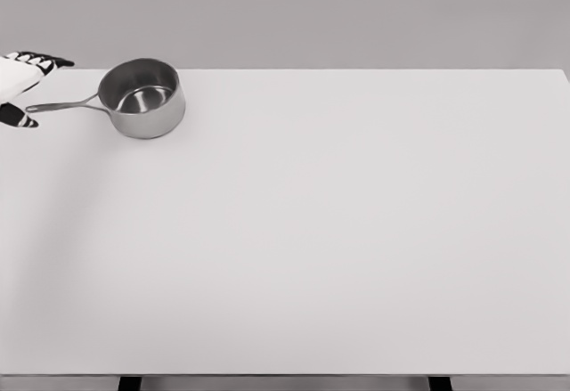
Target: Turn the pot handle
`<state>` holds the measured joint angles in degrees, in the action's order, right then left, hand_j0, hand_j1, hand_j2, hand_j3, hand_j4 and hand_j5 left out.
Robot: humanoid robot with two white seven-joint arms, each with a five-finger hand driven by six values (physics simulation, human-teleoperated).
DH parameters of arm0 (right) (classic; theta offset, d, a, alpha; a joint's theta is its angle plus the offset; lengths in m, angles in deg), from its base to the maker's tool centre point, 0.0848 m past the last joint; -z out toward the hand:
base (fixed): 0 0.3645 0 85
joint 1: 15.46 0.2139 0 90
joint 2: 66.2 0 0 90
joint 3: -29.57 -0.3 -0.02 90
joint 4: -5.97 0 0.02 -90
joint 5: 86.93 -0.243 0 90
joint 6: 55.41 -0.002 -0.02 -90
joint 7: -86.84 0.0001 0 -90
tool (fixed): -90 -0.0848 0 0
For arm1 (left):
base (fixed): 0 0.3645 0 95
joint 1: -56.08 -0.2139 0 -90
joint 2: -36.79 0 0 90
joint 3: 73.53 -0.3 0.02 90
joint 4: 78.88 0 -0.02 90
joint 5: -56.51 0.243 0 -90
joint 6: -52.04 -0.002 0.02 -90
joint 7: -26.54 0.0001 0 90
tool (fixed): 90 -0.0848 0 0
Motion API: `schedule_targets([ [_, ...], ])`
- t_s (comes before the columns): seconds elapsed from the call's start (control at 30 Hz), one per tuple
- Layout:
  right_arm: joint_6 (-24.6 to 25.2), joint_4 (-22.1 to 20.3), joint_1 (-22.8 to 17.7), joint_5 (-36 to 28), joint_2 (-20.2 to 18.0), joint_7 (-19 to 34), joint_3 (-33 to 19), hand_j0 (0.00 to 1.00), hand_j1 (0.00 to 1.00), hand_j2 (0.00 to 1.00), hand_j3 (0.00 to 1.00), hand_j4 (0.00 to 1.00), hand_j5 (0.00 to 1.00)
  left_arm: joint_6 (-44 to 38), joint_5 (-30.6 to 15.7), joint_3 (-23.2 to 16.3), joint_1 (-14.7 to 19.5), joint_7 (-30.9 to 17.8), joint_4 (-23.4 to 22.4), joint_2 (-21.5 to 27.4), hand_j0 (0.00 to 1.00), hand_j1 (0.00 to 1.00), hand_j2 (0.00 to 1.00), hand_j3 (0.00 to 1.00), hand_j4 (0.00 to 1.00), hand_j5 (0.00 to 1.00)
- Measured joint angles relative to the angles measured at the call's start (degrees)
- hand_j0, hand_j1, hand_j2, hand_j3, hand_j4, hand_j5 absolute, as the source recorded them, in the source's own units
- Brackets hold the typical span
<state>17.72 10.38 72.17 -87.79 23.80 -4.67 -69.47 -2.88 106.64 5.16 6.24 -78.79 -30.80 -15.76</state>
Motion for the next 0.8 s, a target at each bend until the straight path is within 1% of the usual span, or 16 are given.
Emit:
schedule_targets([
  [0.13,0.0,0.0,0.0,0.0,0.0,0.0,0.0,1.0,1.0,1.0,1.0,1.0,1.0,0.0,0.1,0.0,0.2,0.0,-0.9,0.0,1.0,1.0,1.0,1.0,1.0,1.0],
  [0.27,0.0,0.0,-0.1,0.0,0.0,0.0,0.0,1.0,1.0,1.0,1.0,1.0,1.0,0.0,-0.1,-0.1,-0.1,-0.1,-0.6,-0.4,1.0,1.0,1.0,1.0,1.0,1.0],
  [0.47,0.0,0.0,0.0,0.0,0.0,0.0,0.0,1.0,1.0,1.0,1.0,1.0,1.0,0.0,-1.3,-0.3,-0.4,-0.2,2.4,-0.8,1.0,1.0,1.0,1.0,1.0,1.0],
  [0.57,0.0,0.0,0.0,0.0,0.0,0.0,0.0,1.0,1.0,1.0,1.0,1.0,1.0,0.0,-1.8,-0.6,-0.4,-0.2,3.0,-2.4,1.0,1.0,1.0,1.0,1.0,1.0],
  [0.67,0.0,0.0,0.0,0.0,0.0,0.0,0.0,1.0,1.0,1.0,1.0,1.0,1.0,0.0,-1.5,-0.6,0.2,-0.3,2.7,-3.4,1.0,1.0,1.0,1.0,1.0,1.0],
  [0.8,0.0,0.0,0.0,0.0,0.0,0.0,0.0,1.0,1.0,1.0,1.0,1.0,1.0,0.0,-1.1,-0.6,1.1,-0.2,0.3,-3.6,1.0,1.0,1.0,1.0,1.0,1.0],
])
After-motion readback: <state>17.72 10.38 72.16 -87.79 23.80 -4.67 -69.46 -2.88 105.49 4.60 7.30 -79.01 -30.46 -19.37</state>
